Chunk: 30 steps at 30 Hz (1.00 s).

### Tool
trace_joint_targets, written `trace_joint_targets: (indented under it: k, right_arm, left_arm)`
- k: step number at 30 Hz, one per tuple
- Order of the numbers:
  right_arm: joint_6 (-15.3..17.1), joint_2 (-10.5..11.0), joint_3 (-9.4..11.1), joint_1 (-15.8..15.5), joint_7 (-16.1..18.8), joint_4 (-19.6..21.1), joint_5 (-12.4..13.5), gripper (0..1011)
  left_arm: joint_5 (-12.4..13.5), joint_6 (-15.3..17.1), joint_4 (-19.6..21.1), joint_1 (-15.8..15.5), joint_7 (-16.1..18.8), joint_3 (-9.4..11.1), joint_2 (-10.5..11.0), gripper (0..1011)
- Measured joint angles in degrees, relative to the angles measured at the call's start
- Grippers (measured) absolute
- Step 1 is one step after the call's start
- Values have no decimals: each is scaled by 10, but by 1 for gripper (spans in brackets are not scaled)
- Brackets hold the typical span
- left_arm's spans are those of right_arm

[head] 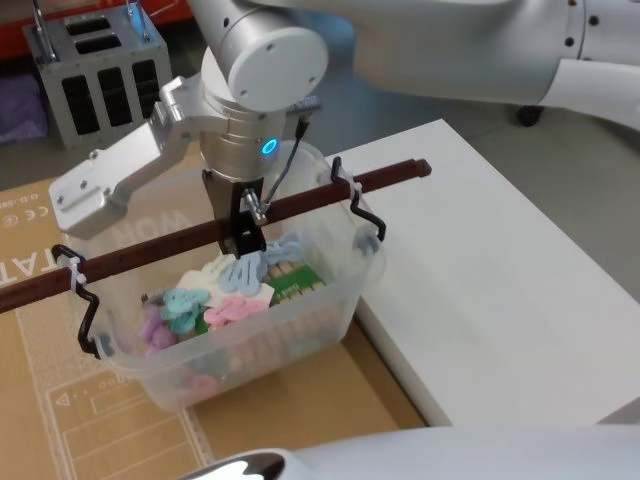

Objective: Use one hand to grasp the basket and place it at the designated location.

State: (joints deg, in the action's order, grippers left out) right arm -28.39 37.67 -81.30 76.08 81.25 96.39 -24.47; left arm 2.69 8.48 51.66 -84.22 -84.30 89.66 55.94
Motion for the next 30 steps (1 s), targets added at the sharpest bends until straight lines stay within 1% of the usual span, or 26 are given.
trace_joint_targets:
  k: [4,8,13,25,30]
  right_arm:
    - [-4,-9,-8,0,-7,-8,-5,1]
    - [-10,-33,-22,-4,-16,-27,-12,0]
    - [-11,-47,-32,-7,-25,-38,-17,0]
    - [-4,-58,-49,-7,-39,-44,-24,0]
    - [7,-67,-60,-12,-47,-49,-29,0]
  left_arm:
    - [0,0,0,0,0,0,0,0]
    - [0,0,0,0,0,0,0,0]
    - [0,0,0,0,0,0,0,0]
    - [0,0,0,0,0,0,0,0]
    - [0,0,0,0,0,0,0,0]
